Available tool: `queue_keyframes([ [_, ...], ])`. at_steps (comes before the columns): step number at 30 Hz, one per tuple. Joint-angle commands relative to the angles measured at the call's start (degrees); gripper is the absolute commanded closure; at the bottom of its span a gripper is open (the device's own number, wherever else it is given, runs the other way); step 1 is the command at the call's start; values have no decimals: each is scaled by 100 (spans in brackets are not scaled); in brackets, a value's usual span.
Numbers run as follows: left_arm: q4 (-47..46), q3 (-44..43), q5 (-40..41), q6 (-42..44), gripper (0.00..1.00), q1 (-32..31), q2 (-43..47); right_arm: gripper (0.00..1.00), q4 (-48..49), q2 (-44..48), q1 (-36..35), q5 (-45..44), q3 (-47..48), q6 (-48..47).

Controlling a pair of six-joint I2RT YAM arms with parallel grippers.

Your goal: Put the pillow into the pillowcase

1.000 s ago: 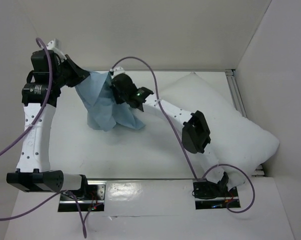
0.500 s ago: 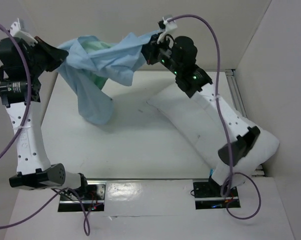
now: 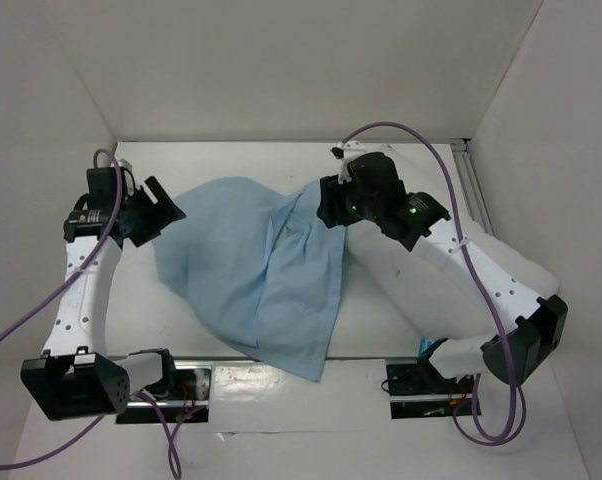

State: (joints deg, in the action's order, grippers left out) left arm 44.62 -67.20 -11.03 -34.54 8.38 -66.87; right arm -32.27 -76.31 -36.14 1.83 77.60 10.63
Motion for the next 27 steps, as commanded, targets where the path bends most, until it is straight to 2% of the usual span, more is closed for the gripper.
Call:
queue_keyframes([
  [1, -191, -461, 1239, -69, 16, 23, -97, 43, -551, 100, 10, -884, 481, 290],
  [3, -120, -286, 1479, -218, 16, 76, -491, 42, -779, -320, 11, -1034, 807, 290],
  [4, 28, -207, 1750, -306, 16, 128, -650, 38, -1033, -505, 11, -1035, 1131, 290],
  [7, 179, 21, 1815, -509, 14, 242, -1142, 11, -1333, -1209, -147, -842, 1292, 352],
  [8, 179, 92, 1876, -596, 13, 243, -1396, 8, -1395, -1384, -313, -842, 1345, 508],
  [11, 179, 409, 1946, -799, 12, 462, -1723, 5, -1527, -1816, -822, -823, 1127, 764],
  [15, -32, 673, 1894, -1001, 11, 832, -1891, 2, -1177, -1597, -1281, -956, 143, 1476],
  [19, -479, 787, 1376, -1062, 9, 902, -2320, 2, -852, -1404, -1484, -895, -815, 1898],
  [21, -691, 840, 1008, -1063, 14, 902, -2549, 2, -614, -1509, -1545, -824, -1166, 1968],
  [22, -752, 840, 902, -1063, 19, 902, -2681, 2, -527, -1666, -1597, -763, -1229, 1969],
  [25, -946, 735, 602, -1063, 95, 902, -3112, 2, -79, -1904, -1598, -500, -1309, 2022],
  [26, -946, 578, 550, -1063, 100, 902, -3208, 2, 192, -2061, -1598, -429, -1370, 2022],
  [27, -946, 498, 462, -1063, 100, 902, -3349, 2, 291, -2159, -1598, -376, -1371, 2022],
])
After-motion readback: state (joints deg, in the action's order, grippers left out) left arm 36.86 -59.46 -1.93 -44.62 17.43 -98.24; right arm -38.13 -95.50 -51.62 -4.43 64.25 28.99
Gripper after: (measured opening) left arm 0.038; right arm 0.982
